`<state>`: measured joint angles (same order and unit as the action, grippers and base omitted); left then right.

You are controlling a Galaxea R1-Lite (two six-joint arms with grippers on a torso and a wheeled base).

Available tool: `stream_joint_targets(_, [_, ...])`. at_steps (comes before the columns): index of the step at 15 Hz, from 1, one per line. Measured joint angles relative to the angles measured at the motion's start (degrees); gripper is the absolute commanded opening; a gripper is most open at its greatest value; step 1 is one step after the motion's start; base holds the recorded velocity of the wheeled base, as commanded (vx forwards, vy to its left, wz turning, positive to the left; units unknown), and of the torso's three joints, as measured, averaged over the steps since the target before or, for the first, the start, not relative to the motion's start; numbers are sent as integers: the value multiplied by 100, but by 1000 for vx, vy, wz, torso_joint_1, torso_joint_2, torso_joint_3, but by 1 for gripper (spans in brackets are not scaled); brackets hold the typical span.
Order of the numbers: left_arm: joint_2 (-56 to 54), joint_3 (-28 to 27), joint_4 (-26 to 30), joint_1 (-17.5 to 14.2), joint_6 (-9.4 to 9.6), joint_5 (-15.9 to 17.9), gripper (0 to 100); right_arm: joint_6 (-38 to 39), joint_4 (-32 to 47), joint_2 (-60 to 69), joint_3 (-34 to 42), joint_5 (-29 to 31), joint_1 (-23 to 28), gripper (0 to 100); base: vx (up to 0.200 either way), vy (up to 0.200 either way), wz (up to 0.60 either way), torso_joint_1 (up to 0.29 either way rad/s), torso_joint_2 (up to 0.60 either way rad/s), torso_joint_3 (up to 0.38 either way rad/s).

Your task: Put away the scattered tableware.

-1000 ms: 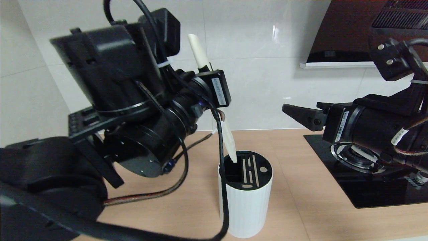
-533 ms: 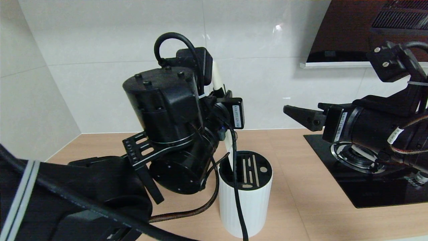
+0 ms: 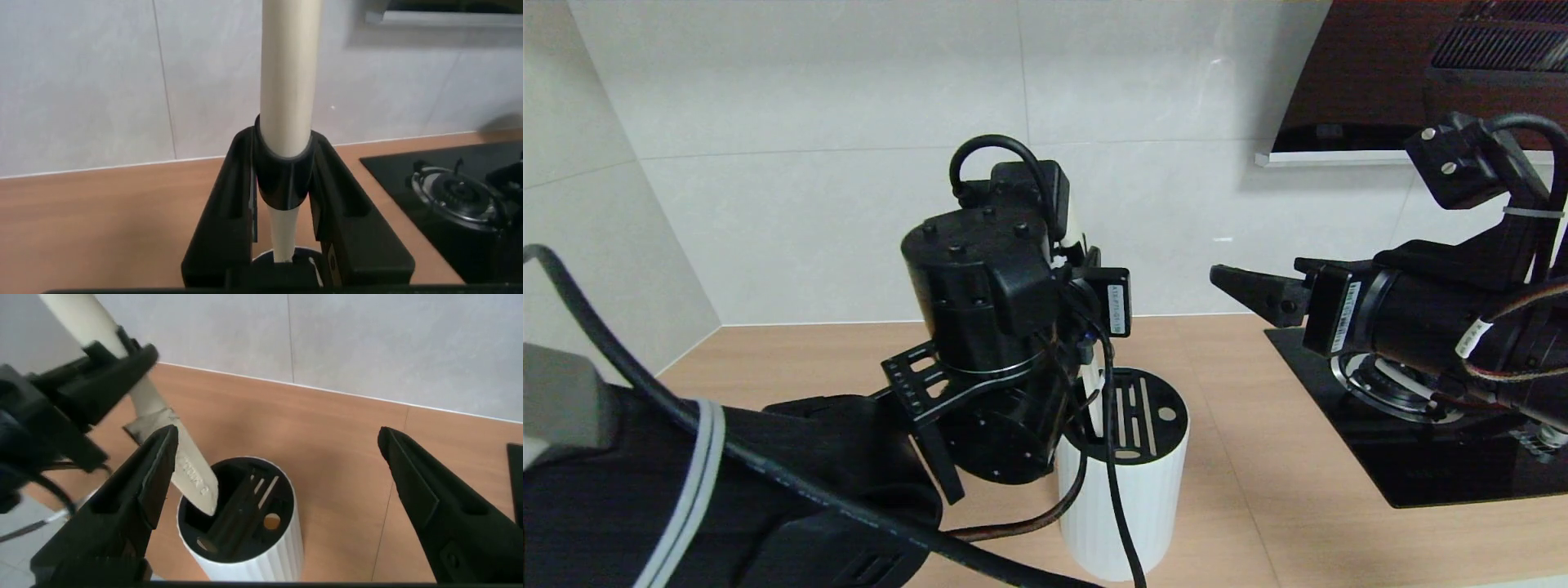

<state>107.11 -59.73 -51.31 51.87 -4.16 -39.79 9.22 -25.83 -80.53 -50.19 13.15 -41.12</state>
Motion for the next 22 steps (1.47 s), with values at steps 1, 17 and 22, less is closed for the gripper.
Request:
stream_joint_targets(1, [66,4,-4,41,-9,-41,0,0,2,-4,5,-5,0,100,0,0,0,0,0,0])
stream_joint_targets(17, [752,450,-11,472,-29,-499,0,2,2,-78,41,1,2,100,0,0,0,0,0,0])
stream_joint_targets(22, [783,463,-78,479,-29,-501,100,2,2,-87,44,1,0,100,0,0,0,0,0,0])
